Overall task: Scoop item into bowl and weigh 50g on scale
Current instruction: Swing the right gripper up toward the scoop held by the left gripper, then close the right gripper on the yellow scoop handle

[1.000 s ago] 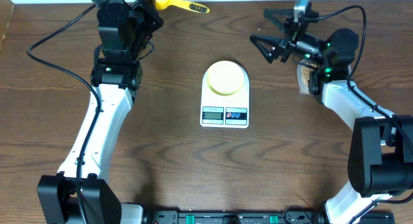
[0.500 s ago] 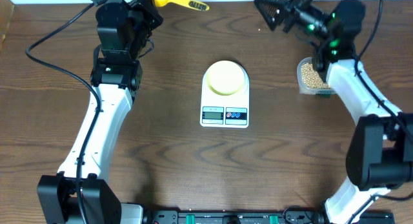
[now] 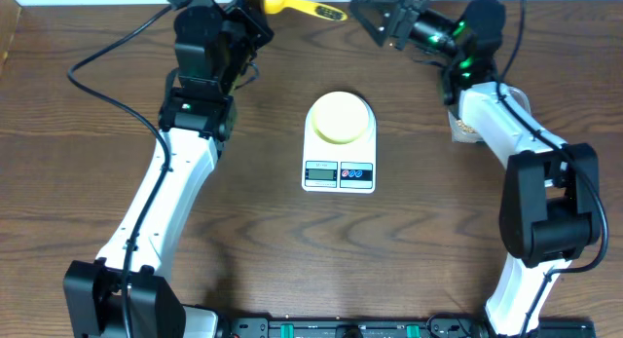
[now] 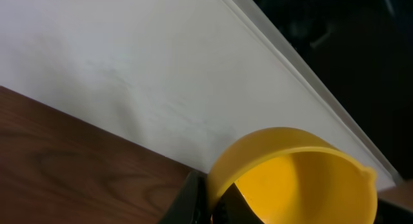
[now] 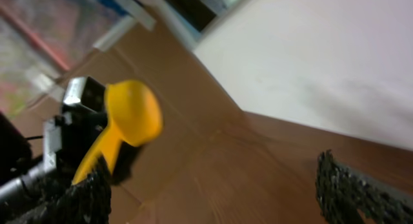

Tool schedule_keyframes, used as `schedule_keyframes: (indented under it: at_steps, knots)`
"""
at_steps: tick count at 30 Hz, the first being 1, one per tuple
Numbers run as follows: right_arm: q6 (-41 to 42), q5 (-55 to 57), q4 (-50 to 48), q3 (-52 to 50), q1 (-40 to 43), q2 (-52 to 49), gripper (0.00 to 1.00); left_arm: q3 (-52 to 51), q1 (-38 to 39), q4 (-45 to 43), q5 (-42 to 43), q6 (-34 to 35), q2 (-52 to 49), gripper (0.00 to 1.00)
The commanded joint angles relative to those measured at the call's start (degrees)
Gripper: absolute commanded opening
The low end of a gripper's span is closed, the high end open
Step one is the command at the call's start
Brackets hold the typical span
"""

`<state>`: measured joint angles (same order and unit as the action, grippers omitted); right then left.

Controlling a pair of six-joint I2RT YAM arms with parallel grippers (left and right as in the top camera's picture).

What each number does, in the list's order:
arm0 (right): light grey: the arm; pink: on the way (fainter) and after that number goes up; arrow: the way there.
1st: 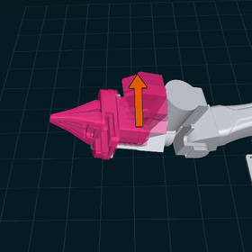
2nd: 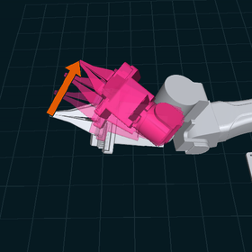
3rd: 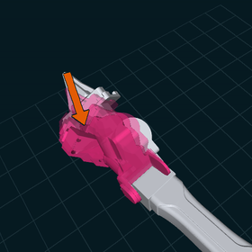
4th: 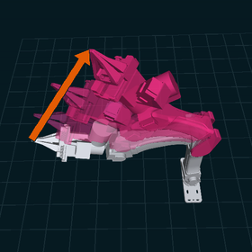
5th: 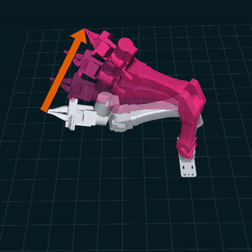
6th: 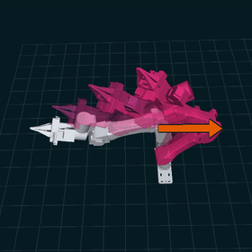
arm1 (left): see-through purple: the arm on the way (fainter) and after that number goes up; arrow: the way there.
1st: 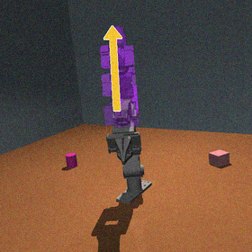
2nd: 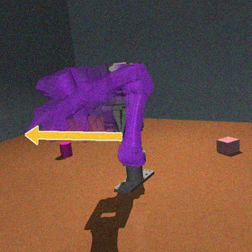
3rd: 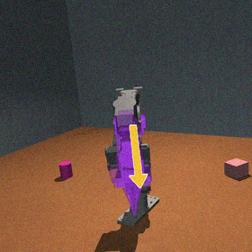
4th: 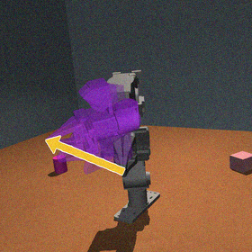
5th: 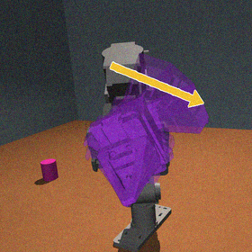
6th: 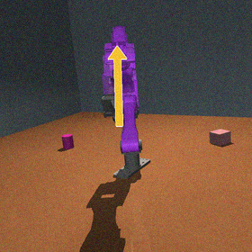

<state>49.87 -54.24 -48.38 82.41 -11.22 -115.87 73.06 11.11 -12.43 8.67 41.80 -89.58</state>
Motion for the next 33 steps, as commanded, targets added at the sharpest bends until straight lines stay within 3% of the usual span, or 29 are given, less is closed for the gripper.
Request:
schedule_keyframes:
  at_steps: [1,23,33]
  knots:
    - [1.3,-0.1,-1.6,1.2,-2.3,0.5,0.99,1.0,0.9,-0.3,-0.3,0.1,-0.4,0.08]
    - [2.3,-0.1,-2.8,1.2,0.2,0.5,0.99,1.0,0.8,-0.3,-0.2,0.1,-0.4,0.08]
    - [10.0,-4.0,-14.3,1.2,0.2,0.5,0.99,1.0,0.8,-0.8,-0.4,0.1,-0.4,0.08]
